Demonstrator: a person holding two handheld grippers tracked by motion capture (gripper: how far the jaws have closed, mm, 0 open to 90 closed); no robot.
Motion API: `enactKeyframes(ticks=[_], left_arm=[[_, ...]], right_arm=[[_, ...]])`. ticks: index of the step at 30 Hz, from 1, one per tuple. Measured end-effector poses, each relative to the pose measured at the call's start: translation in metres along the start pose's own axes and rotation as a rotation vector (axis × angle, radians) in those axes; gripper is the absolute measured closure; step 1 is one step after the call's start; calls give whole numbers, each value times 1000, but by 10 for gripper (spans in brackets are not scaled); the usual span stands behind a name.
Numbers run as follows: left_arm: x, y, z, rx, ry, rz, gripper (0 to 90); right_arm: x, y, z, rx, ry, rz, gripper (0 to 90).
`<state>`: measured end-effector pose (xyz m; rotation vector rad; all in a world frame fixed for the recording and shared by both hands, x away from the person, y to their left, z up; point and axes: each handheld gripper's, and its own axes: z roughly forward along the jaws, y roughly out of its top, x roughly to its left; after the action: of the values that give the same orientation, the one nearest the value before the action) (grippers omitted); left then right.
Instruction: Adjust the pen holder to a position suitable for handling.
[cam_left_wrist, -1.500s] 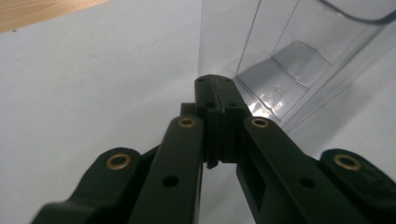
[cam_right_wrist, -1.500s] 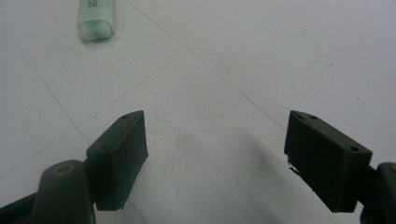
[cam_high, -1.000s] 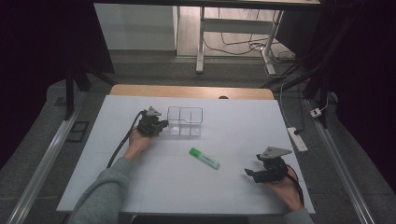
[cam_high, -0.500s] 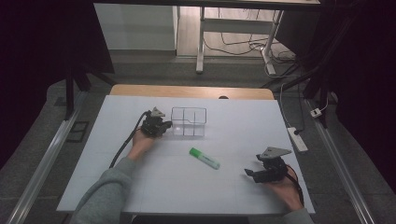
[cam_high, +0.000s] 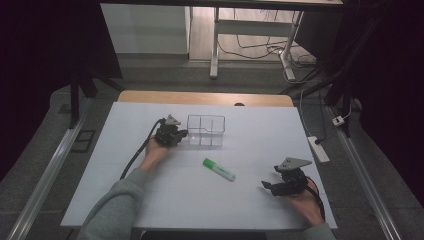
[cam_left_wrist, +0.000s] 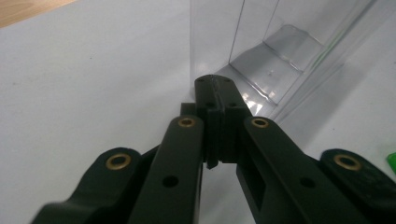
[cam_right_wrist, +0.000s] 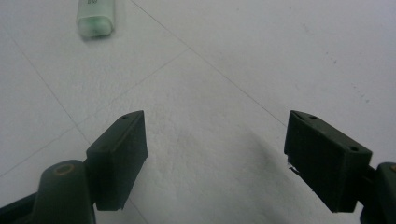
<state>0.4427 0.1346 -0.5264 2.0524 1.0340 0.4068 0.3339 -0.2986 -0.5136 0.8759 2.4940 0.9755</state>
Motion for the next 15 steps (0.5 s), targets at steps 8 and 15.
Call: enactKeyframes(ticks=[8, 15], left_arm=[[-4, 4, 5, -1, -12, 9, 889], [-11, 9, 11, -1, -28, 20, 888]], right_arm=[[0, 0, 0, 4, -2, 3, 212], [0, -1, 0, 7, -2, 6, 212]])
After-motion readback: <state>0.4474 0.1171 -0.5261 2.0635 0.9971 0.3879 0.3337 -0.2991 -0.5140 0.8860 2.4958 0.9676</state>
